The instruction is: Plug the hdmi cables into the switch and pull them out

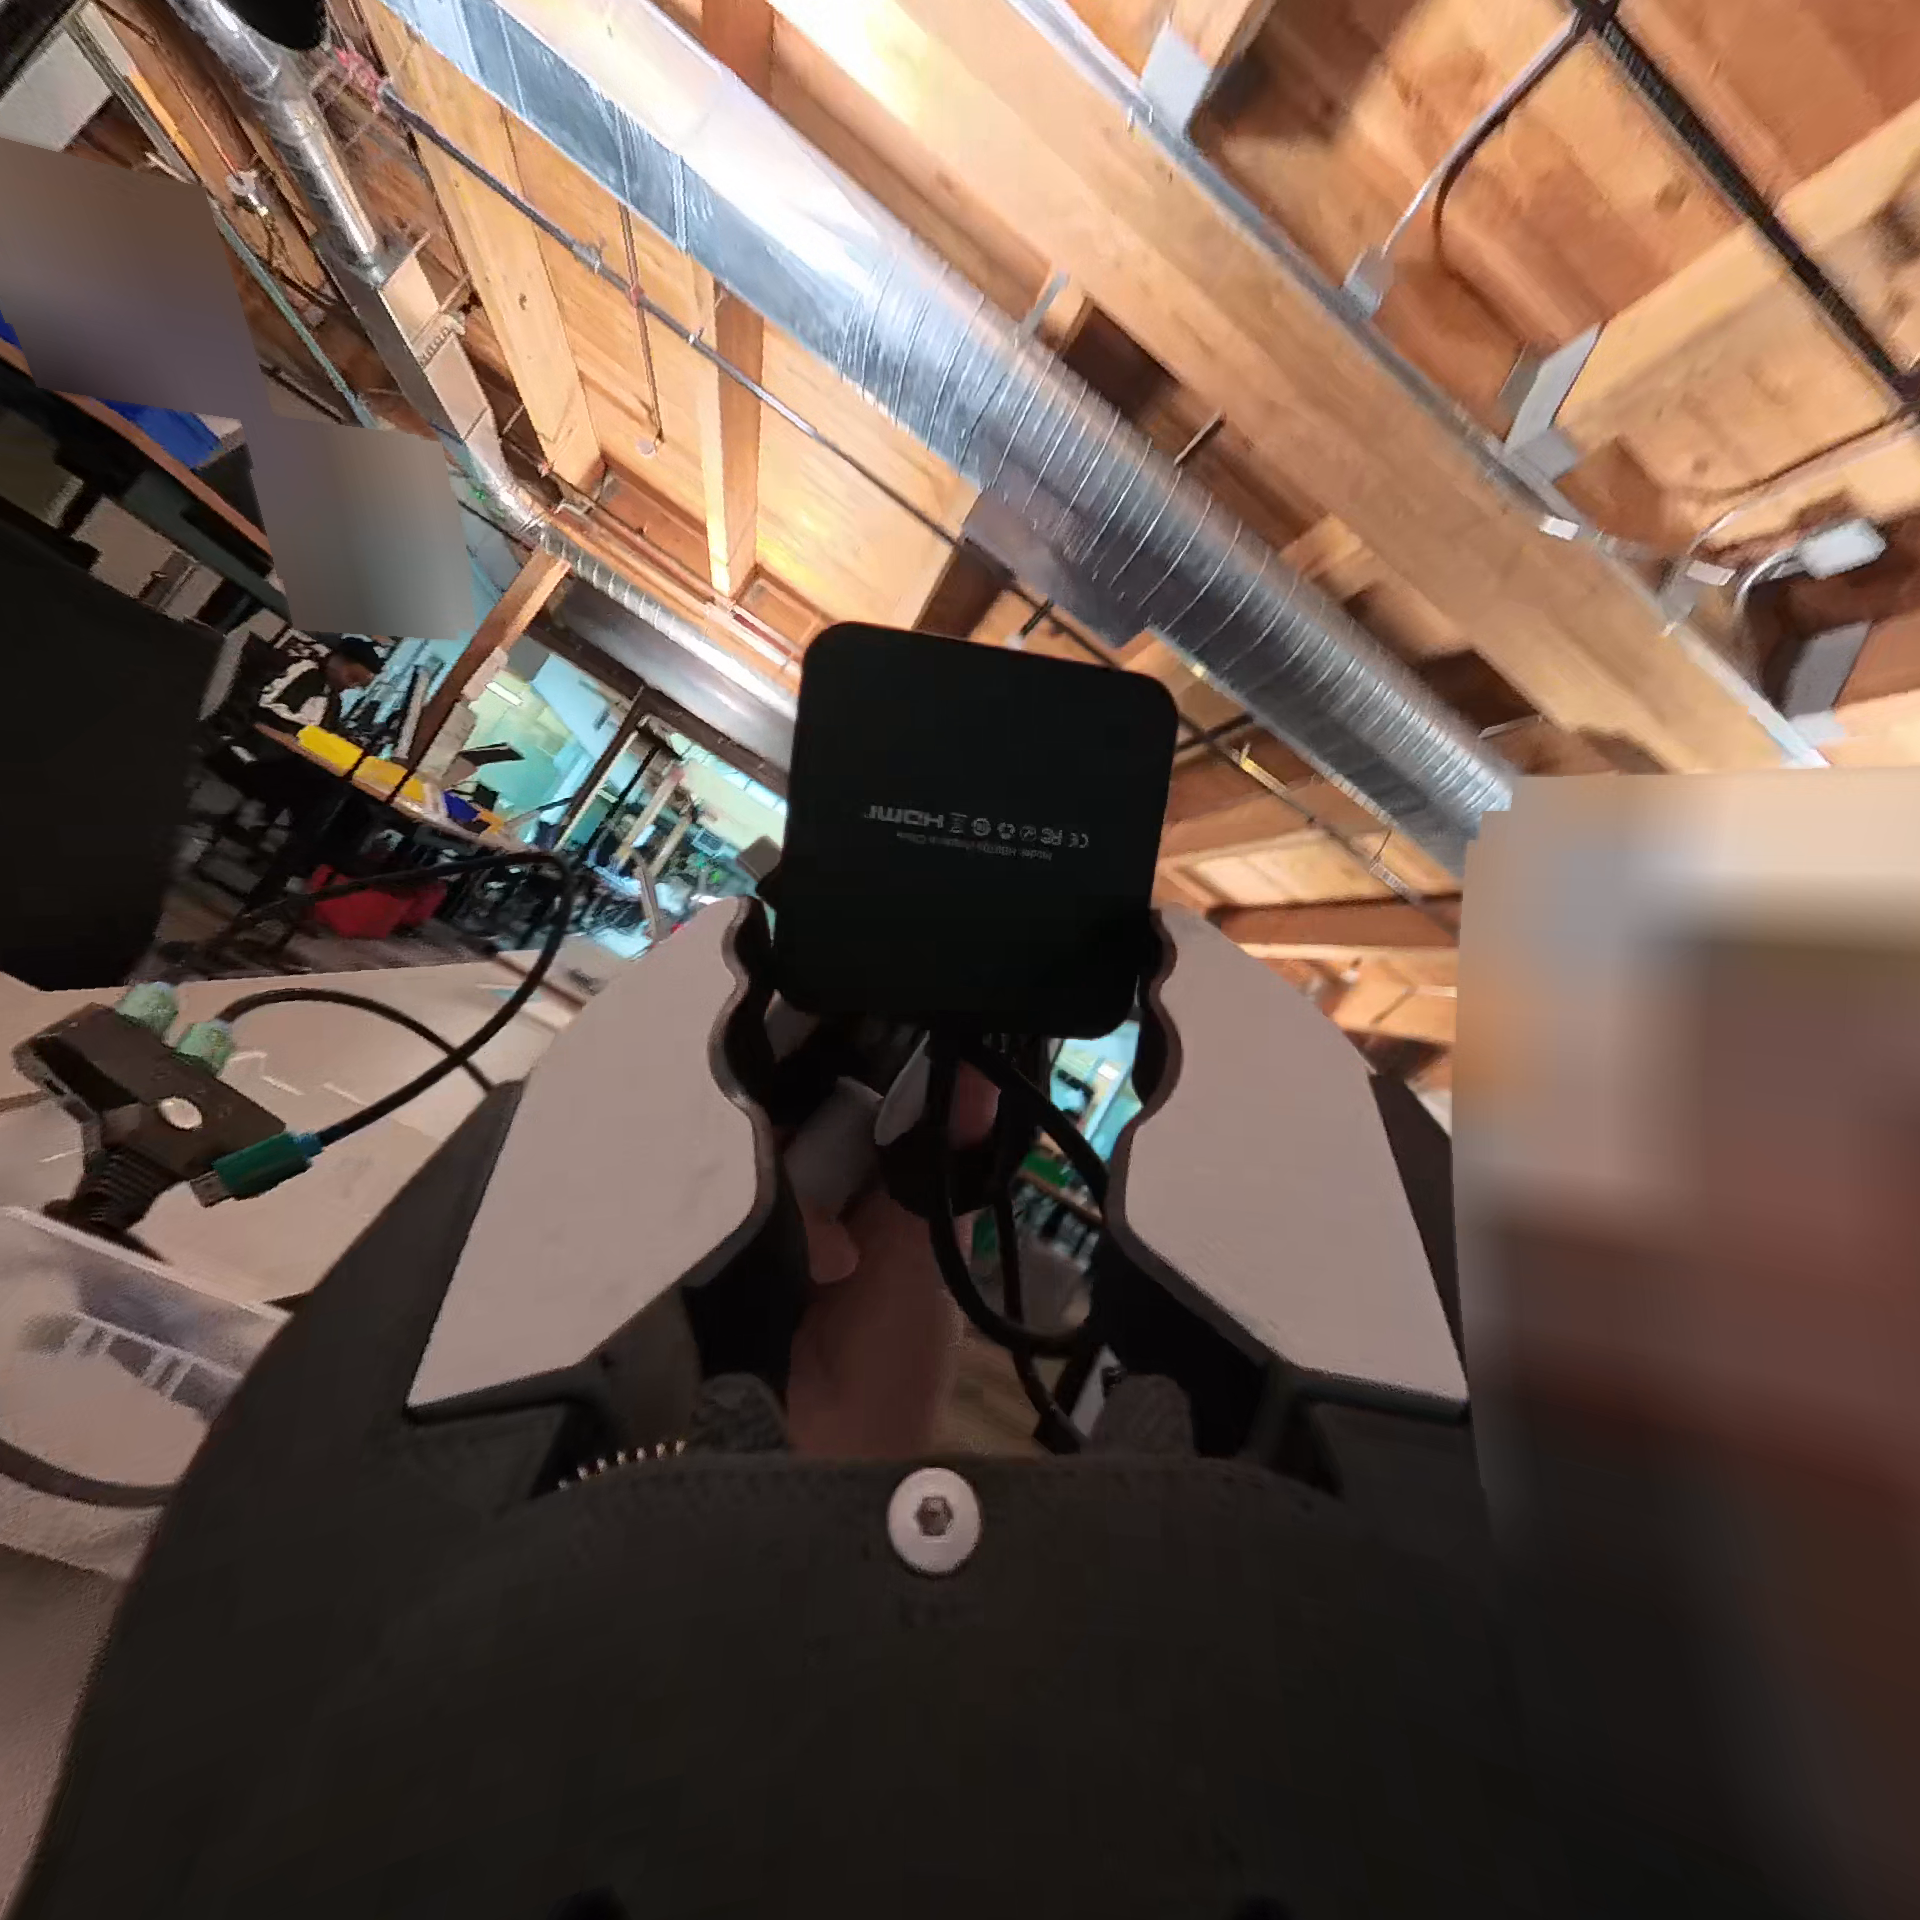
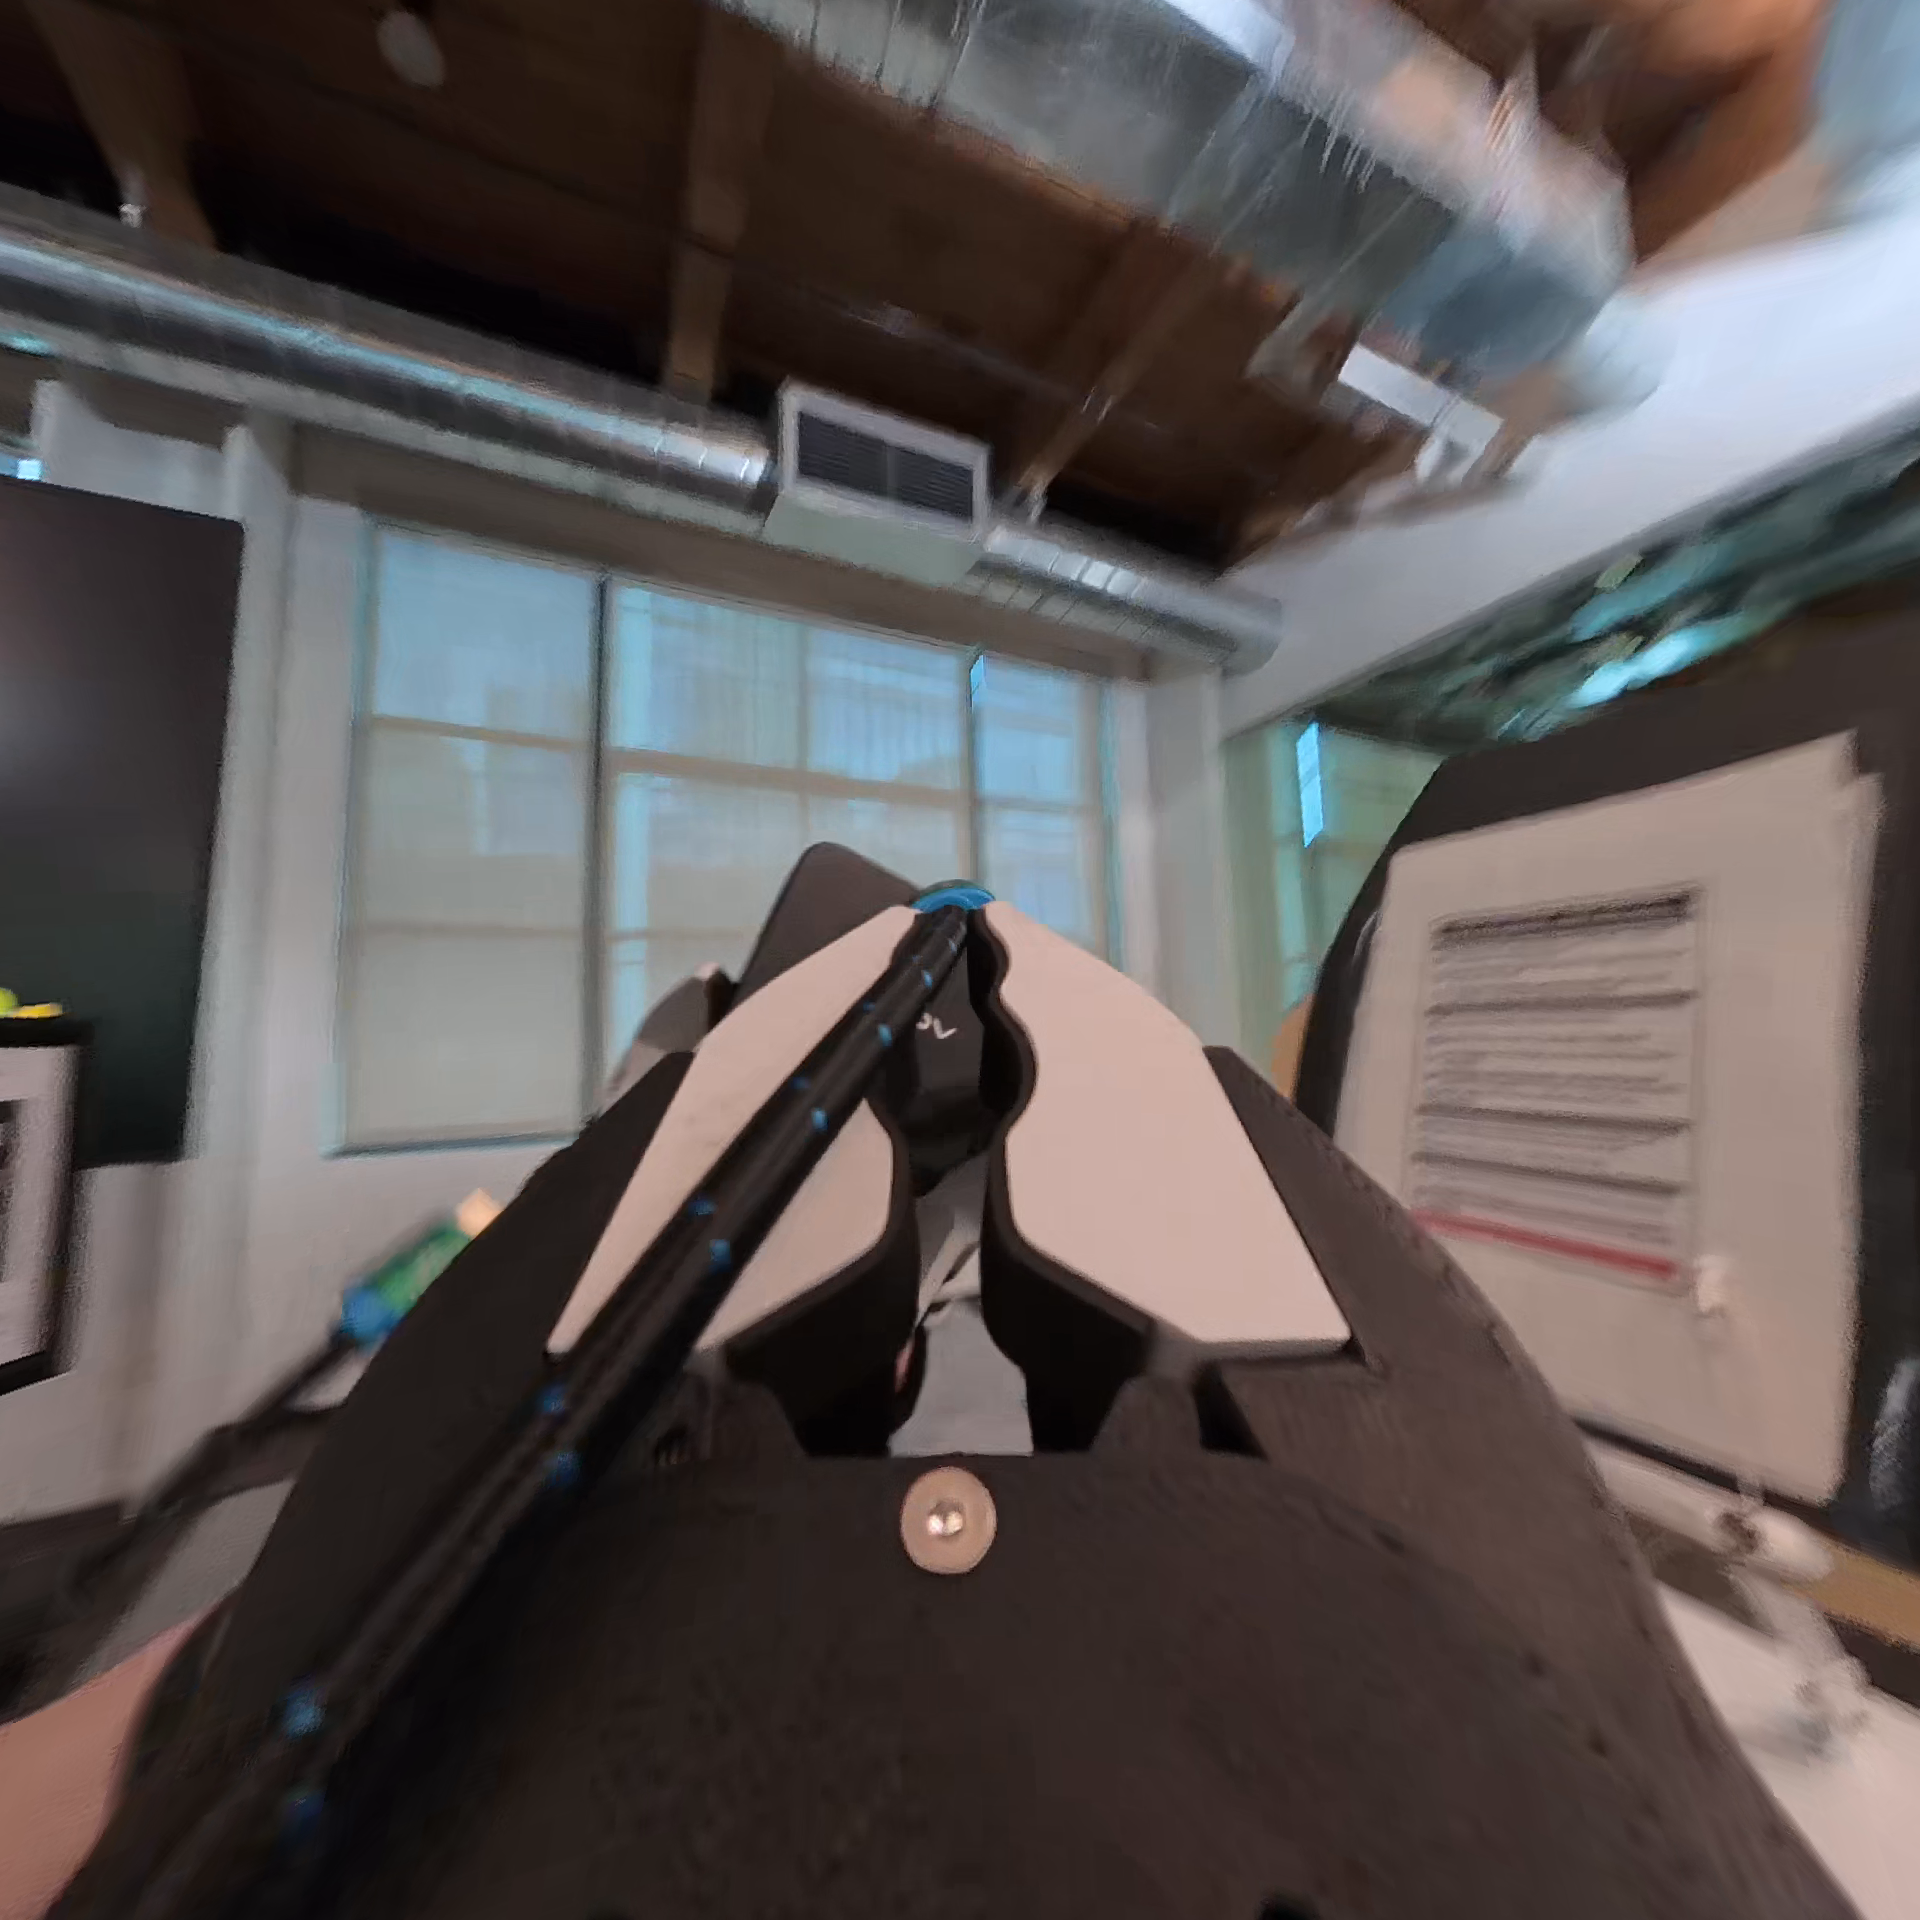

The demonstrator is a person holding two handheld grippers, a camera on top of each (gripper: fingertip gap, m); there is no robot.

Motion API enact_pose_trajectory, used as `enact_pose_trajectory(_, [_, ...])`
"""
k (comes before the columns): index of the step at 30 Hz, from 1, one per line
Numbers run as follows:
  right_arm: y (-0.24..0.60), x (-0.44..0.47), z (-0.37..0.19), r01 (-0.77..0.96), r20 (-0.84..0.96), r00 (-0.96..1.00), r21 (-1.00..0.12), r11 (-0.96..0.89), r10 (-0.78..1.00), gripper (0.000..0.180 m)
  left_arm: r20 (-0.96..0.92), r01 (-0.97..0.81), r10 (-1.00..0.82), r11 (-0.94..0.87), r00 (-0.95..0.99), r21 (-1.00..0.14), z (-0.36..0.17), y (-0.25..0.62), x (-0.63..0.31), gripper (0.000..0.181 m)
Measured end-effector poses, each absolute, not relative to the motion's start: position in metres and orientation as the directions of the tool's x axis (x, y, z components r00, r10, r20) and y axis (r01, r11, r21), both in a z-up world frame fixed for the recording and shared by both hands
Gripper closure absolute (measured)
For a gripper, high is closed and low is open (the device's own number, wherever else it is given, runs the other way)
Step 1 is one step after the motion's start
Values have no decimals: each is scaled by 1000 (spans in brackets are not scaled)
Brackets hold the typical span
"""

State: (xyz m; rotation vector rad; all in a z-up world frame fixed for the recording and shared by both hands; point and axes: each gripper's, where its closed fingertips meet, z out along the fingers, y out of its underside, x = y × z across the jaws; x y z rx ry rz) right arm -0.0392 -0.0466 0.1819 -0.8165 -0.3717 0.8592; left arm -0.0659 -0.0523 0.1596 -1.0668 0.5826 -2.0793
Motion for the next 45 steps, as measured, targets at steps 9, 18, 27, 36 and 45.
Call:
enact_pose_trajectory(9, [-68, -39, 185, -366, 135, 794, -673, 643, 593, 173, 421, 398, -845, -530, -330, -749, 157, -77, -46, 114])
enact_pose_trajectory(18, [-66, -41, 182, -278, 185, 833, -677, 682, 522, 173, 443, 434, -863, -504, -241, -746, 155, -73, -46, 114])
enact_pose_trajectory(27, [-63, -41, 180, -211, 207, 861, -685, 697, 464, 173, 439, 433, -872, -489, -216, -757, 156, -74, -47, 113])
enact_pose_trajectory(36, [-68, -45, 181, -146, 251, 880, -666, 732, 404, 173, 388, 421, -905, -424, -172, -802, 156, -78, -45, 110])
enact_pose_trajectory(45, [-66, -57, 175, -115, 289, 866, -680, 724, 408, 173, 351, 415, -933, -353, -86, -839, 152, -75, -41, 108])
